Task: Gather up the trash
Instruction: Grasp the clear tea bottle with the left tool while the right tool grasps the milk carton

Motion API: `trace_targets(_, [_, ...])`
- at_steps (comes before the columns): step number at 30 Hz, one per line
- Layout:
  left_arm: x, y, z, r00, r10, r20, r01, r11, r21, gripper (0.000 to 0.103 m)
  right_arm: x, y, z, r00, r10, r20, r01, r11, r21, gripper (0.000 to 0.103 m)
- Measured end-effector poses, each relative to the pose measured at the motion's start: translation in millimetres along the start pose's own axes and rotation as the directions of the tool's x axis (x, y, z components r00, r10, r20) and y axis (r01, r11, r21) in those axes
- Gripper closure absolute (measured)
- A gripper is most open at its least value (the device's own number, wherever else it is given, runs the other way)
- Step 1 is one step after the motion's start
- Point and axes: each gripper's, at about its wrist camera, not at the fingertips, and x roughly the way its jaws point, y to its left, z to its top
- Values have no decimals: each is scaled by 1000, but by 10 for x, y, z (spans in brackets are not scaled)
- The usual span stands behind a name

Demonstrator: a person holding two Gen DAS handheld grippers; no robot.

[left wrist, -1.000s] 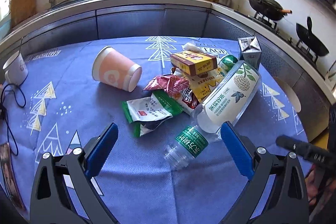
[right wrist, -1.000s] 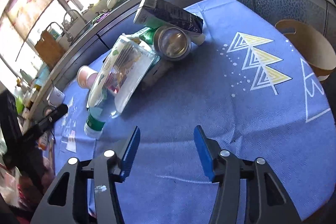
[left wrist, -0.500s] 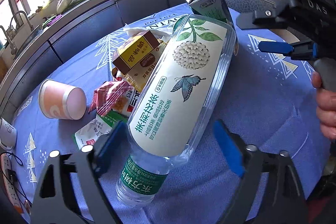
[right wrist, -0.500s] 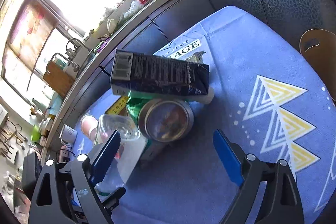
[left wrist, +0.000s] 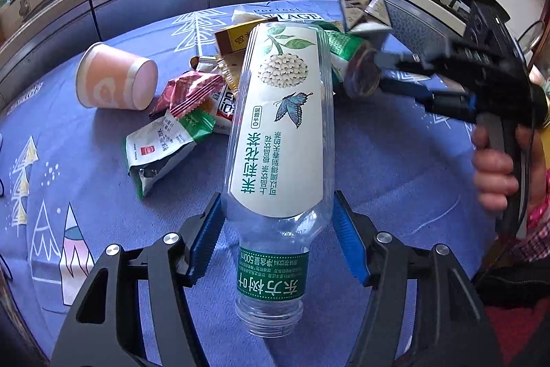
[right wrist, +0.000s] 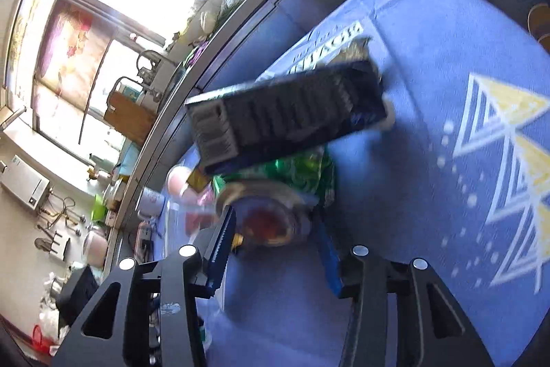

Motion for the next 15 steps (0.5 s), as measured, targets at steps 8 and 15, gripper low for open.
trace_targets(8, [-45, 7, -20, 1000, -25, 14, 25, 999, -20, 42, -248, 85, -435, 1000, 20, -14, -20, 999, -27, 56])
trace_targets(15, [-61, -35, -11, 999, -33, 29, 34, 999, -21, 43, -637, -204, -492, 997, -21, 70, 16, 997, 76, 35])
